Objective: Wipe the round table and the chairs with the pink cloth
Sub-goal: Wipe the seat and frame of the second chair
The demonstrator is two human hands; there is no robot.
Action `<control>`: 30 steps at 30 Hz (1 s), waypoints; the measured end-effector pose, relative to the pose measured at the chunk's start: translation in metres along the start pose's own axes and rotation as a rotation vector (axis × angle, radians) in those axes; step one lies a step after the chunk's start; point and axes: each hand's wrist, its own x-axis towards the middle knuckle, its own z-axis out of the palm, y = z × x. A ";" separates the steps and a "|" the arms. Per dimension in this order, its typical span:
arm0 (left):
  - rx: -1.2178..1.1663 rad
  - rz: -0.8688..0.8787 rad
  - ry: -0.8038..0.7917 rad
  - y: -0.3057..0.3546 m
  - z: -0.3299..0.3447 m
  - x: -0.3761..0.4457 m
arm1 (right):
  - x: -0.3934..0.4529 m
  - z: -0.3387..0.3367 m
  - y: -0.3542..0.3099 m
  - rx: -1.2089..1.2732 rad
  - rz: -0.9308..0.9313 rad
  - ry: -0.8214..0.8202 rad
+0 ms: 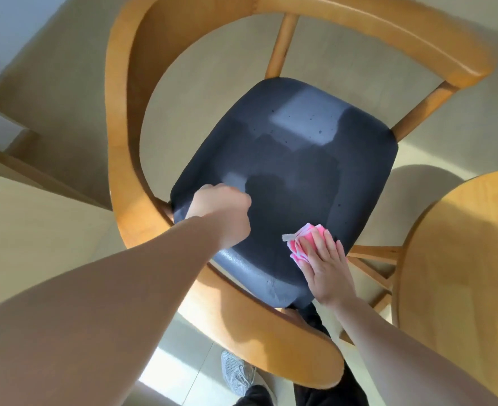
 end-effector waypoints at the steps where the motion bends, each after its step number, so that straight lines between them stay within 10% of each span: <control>1: -0.034 0.008 0.010 0.004 0.001 0.007 | 0.008 -0.002 0.001 0.022 0.084 0.017; 30: -0.244 0.192 -0.107 -0.013 0.007 0.123 | 0.262 -0.080 0.152 -0.073 0.352 0.101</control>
